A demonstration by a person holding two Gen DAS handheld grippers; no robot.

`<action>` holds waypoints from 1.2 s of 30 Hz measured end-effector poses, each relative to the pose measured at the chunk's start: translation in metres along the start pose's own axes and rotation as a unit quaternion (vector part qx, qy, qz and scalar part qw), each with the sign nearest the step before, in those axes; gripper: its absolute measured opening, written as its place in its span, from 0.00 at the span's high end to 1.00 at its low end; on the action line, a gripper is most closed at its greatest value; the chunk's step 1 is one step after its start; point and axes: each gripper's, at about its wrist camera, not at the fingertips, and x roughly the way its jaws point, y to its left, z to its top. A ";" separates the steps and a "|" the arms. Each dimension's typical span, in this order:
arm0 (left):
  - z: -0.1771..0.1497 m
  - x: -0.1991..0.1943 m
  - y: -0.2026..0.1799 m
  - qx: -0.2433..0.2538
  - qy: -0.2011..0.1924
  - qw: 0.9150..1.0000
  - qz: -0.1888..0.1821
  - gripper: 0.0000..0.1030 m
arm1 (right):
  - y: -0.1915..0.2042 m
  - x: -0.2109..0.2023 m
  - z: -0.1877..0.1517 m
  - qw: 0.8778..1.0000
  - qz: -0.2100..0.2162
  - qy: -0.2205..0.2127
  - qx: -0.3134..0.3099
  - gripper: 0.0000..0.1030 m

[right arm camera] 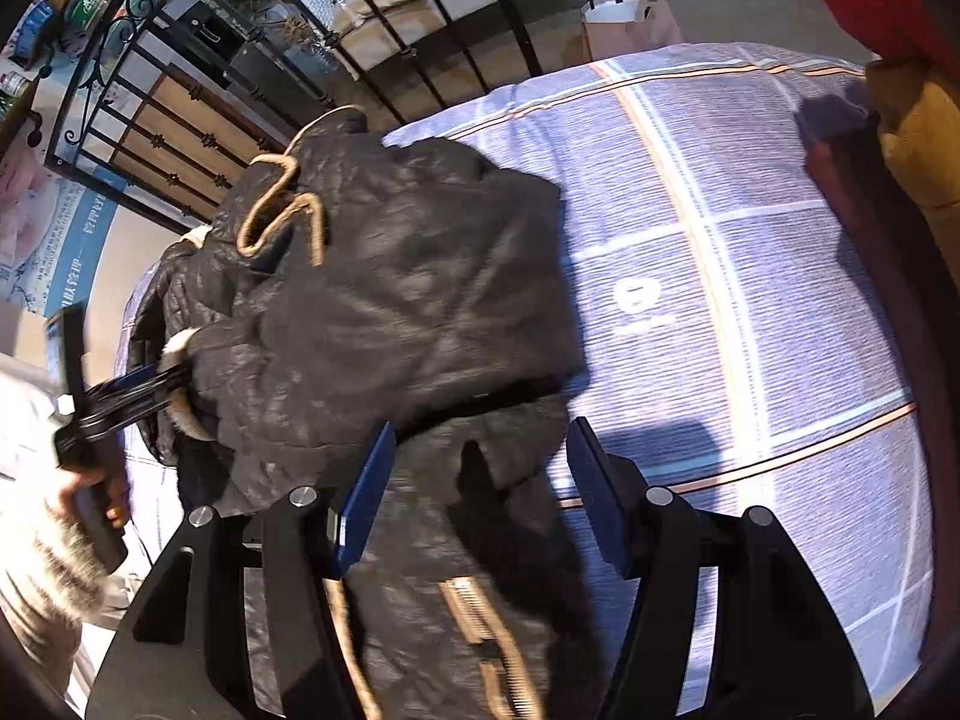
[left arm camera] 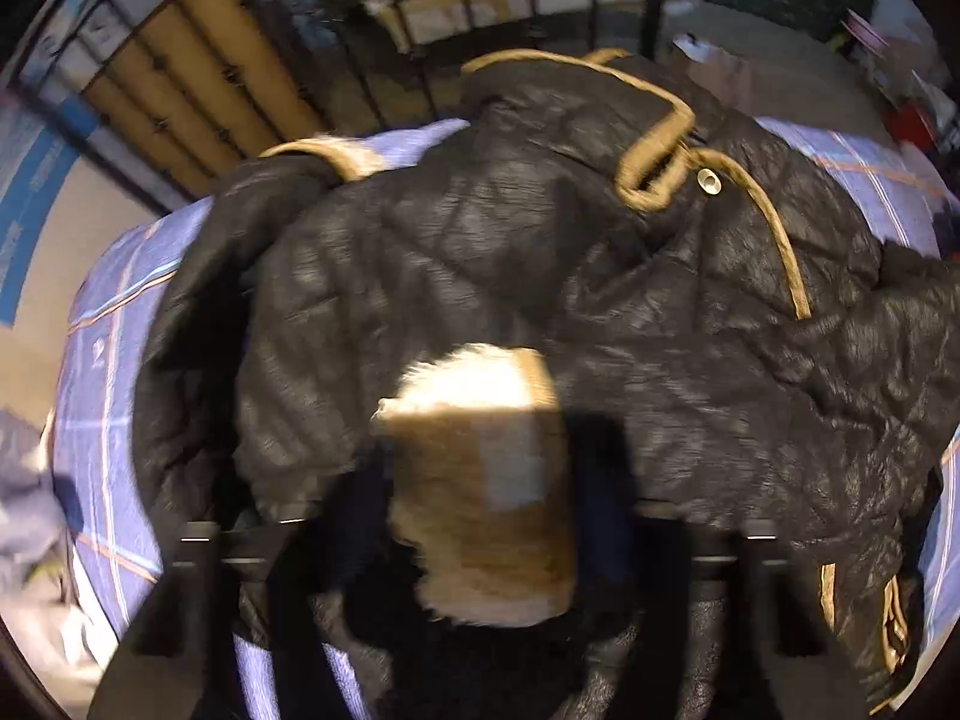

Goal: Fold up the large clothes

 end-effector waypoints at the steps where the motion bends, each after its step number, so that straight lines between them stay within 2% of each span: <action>1: 0.002 -0.003 -0.002 0.003 -0.006 1.000 -0.005 0.71 | 0.010 0.003 -0.001 1.000 -0.002 0.002 -0.005 0.42; 4: 0.002 -0.039 0.009 -0.015 -0.067 0.997 -0.025 0.76 | 0.035 0.010 0.002 0.999 -0.023 0.005 -0.035 0.42; 6: -0.004 -0.070 0.031 -0.056 -0.108 0.992 -0.023 0.76 | 0.046 0.009 0.003 0.998 -0.032 -0.003 -0.047 0.42; 7: -0.008 -0.078 0.042 -0.078 -0.117 0.990 -0.024 0.76 | 0.054 0.009 0.007 0.998 -0.032 -0.007 -0.053 0.42; 9: -0.016 -0.076 0.058 -0.114 -0.100 0.988 -0.030 0.76 | 0.065 0.014 0.015 0.997 -0.033 -0.006 -0.063 0.42; 13: -0.031 -0.026 0.066 -0.146 -0.011 0.988 -0.042 0.74 | 0.091 0.040 0.033 0.994 -0.031 0.013 -0.100 0.41; 16: -0.039 -0.014 0.053 -0.136 -0.004 0.991 -0.015 0.67 | 0.108 0.073 0.045 0.983 -0.080 0.028 -0.161 0.38; 18: -0.037 -0.007 0.050 -0.131 0.004 0.991 -0.008 0.65 | 0.109 0.101 0.050 0.974 -0.117 0.055 -0.187 0.37; 22: -0.037 0.016 0.046 -0.111 0.034 0.993 0.004 0.58 | 0.092 0.154 0.049 0.962 -0.135 0.116 -0.208 0.36; 25: -0.035 0.033 0.043 -0.106 0.050 0.993 0.011 0.52 | 0.088 0.163 0.051 0.962 -0.137 0.120 -0.205 0.35; 28: -0.033 0.048 0.041 -0.108 0.058 0.992 0.013 0.48 | 0.091 0.166 0.050 0.959 -0.159 0.123 -0.201 0.35; 31: -0.033 0.058 0.027 -0.076 0.058 0.995 0.036 0.44 | 0.091 0.170 0.049 0.956 -0.172 0.127 -0.200 0.35; 33: -0.032 0.064 0.016 -0.053 0.059 0.995 0.061 0.38 | 0.090 0.171 0.049 0.956 -0.178 0.131 -0.193 0.35; 35: -0.031 0.072 0.018 -0.058 0.069 0.992 0.083 0.14 | 0.092 0.176 0.051 0.956 -0.185 0.134 -0.186 0.35; 36: -0.032 0.077 0.028 -0.085 0.080 0.991 0.072 0.10 | 0.094 0.178 0.052 0.956 -0.187 0.134 -0.182 0.34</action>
